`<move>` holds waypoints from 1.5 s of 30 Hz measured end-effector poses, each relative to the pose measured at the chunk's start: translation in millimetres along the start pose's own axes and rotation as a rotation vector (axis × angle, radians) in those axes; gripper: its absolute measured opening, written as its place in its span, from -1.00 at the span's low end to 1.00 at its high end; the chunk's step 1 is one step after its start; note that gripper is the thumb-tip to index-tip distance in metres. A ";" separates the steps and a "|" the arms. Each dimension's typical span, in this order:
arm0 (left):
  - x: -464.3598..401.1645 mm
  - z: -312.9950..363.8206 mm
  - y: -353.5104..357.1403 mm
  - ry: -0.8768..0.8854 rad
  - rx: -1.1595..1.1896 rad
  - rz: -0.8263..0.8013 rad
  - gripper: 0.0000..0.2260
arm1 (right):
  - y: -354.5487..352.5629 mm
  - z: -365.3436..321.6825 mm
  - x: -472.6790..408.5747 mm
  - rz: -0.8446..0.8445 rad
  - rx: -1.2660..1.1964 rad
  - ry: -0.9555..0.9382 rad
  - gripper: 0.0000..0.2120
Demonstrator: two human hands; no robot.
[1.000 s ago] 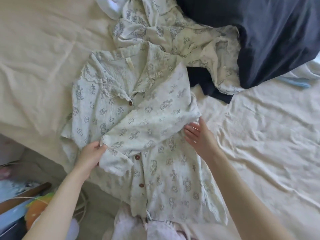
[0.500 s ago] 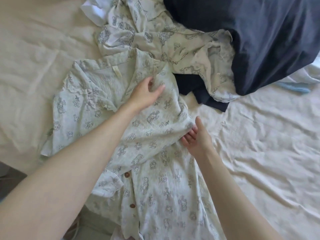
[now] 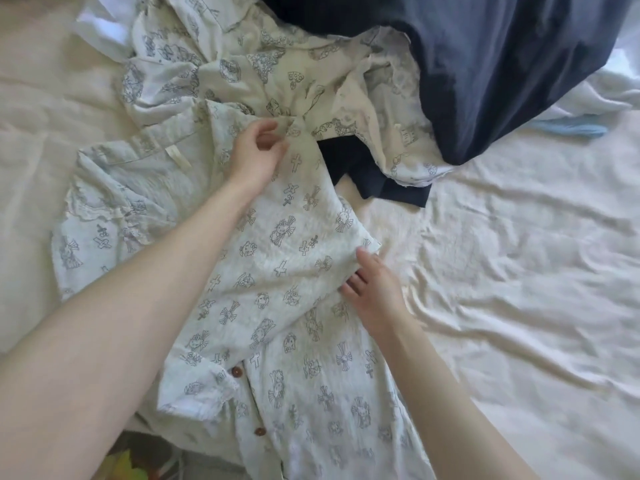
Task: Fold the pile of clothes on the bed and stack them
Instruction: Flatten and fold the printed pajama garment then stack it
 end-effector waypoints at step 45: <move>240.3 -260.8 -144.0 -0.377 0.144 -0.034 -0.68 | 67.7 260.1 144.1 -0.621 1.301 -0.493 -0.57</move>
Point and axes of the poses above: each hand's wrist, its own x-axis away from the middle knuckle, its own y-axis out of the palm, z = x × y, the point moved 1 cm from there along -x, towards the middle knuckle, and after that the axes turned 9 degrees about -y, right-handed, at the moved point
